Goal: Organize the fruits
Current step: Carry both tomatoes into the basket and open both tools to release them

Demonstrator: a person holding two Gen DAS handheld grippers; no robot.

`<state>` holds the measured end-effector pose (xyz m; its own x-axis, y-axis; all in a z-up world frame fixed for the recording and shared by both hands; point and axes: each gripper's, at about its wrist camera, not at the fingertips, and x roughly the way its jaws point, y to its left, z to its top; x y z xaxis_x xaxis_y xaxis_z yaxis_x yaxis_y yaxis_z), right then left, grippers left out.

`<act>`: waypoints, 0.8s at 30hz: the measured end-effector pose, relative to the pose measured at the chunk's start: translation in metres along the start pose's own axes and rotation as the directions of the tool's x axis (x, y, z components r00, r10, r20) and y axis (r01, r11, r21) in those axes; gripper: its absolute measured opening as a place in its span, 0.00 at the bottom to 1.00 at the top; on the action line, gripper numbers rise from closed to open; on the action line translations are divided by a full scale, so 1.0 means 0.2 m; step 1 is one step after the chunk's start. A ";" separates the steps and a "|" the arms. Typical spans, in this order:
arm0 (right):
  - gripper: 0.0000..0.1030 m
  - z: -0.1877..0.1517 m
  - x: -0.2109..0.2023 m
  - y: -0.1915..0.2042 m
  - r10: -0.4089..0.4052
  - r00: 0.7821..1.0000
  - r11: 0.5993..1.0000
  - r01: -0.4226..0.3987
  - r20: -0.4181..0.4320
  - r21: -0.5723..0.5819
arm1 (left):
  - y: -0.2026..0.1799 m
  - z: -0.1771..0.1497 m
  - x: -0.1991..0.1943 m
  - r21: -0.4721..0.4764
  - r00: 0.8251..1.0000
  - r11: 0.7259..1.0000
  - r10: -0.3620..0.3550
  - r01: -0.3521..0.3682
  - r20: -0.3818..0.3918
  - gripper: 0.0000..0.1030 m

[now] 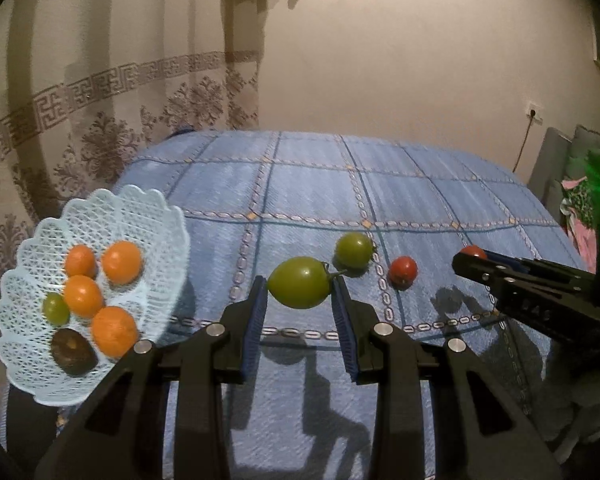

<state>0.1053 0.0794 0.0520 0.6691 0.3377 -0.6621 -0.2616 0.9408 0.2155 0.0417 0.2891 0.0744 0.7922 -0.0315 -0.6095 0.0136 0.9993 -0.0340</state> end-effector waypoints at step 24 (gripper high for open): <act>0.27 0.06 -0.08 0.48 0.086 0.995 0.994 -0.083 0.040 -0.073 | 0.60 -0.03 -0.23 -0.158 0.977 0.970 0.198 -0.184 0.075 0.33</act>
<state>0.0778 0.1637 0.0928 0.6714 0.4184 -0.6117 -0.3661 0.9049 0.2171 0.0029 0.4107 0.0946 0.8225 0.1683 -0.5433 -0.2293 0.9723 -0.0459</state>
